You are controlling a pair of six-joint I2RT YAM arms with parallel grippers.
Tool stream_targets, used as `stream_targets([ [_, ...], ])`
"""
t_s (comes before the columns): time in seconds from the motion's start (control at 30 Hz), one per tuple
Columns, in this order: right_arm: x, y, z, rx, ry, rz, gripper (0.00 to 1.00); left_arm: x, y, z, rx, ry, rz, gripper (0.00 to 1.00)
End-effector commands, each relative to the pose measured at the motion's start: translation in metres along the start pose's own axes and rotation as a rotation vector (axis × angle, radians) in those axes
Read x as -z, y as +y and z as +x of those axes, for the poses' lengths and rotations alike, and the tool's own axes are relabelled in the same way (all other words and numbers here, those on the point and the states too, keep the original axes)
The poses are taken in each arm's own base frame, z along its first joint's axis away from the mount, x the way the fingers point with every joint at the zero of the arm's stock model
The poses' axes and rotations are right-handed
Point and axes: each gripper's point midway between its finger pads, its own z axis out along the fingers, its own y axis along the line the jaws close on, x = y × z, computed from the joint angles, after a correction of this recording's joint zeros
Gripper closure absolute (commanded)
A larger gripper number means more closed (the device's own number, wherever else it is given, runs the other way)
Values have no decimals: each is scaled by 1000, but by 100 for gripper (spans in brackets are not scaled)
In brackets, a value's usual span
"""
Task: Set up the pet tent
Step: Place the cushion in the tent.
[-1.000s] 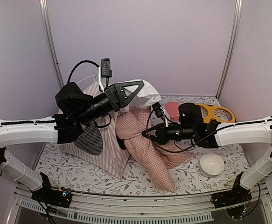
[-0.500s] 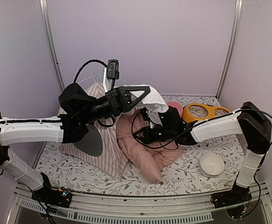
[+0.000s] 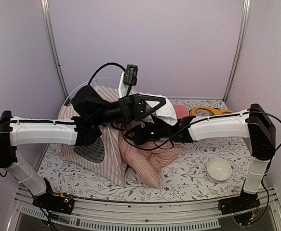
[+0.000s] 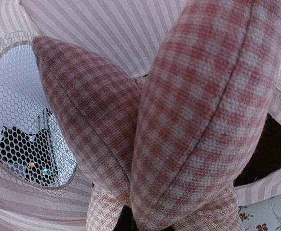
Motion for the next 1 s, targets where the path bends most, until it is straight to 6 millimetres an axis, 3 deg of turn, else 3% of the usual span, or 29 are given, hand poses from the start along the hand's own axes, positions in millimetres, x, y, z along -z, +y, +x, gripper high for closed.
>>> stream_targets([
  [0.0,-22,5,-11,49,48,-51,99,-13,-45,-1,-36,37,186,100],
  [0.17,-36,-3,-15,-38,116,-158,97,-17,-50,6,-31,74,223,100],
  [0.33,-32,11,-17,-103,158,-273,97,-18,-52,14,-15,102,251,100],
  [0.53,9,32,-45,-140,103,-305,96,-22,-51,26,7,150,303,100],
  [0.87,74,10,-55,-344,55,-244,97,-38,-59,43,52,213,449,100],
  [0.97,79,0,-56,-383,29,-188,95,-37,-61,46,68,216,470,100],
])
